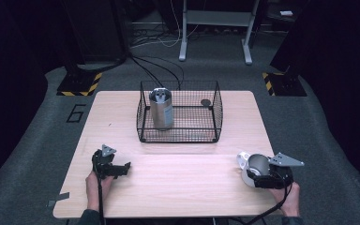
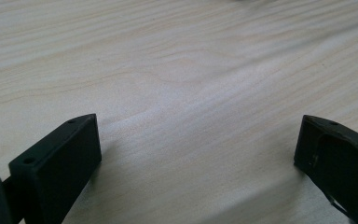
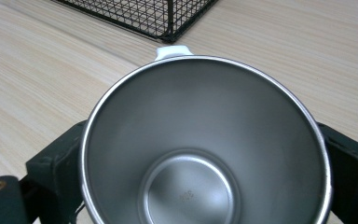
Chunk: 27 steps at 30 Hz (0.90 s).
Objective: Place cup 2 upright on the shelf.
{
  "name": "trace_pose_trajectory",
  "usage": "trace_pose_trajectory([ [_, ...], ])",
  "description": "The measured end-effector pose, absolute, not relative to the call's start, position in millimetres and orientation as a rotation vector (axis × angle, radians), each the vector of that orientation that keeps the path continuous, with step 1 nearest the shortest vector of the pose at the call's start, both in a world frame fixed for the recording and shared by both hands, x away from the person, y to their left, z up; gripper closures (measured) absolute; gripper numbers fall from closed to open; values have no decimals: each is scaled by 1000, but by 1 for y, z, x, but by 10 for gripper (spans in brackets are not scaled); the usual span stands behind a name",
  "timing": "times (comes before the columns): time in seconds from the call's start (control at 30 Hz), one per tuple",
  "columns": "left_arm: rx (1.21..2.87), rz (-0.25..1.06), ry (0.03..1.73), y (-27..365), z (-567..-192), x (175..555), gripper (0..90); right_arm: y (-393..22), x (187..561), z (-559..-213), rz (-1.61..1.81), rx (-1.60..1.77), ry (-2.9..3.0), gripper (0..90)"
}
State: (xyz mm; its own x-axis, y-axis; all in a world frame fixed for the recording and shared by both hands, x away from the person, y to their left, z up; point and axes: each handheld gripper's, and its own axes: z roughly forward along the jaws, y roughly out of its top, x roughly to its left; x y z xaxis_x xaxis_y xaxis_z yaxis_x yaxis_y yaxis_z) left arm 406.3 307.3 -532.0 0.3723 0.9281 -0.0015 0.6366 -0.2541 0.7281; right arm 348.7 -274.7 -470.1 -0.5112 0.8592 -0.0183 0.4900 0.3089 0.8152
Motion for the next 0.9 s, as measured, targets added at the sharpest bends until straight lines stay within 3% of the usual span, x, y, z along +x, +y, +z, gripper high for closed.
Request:
trace_pose_trajectory([
  [0.9,1994,578,1346,308,-532,406,3,-257,346,-432,1147,1168,2113,58],
])
